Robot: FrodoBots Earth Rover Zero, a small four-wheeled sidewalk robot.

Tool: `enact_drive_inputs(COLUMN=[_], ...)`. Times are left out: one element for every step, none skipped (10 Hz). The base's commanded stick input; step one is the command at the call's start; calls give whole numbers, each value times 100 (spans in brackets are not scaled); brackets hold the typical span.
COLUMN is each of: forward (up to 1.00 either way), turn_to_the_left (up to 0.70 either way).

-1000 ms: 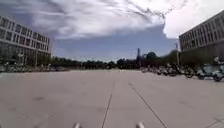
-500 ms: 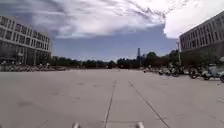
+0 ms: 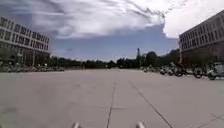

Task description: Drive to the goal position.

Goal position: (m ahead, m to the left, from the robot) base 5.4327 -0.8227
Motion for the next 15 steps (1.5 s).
enact_drive_inputs(forward=[70, 70, 70, 70, 70, 70, 70, 70, 70, 70, 70, 70, 70, 70, 70], turn_to_the_left=[0, 0, 0, 0, 0, 0, 0, 0, 0, 0, 0, 0, 0, 0, 0])
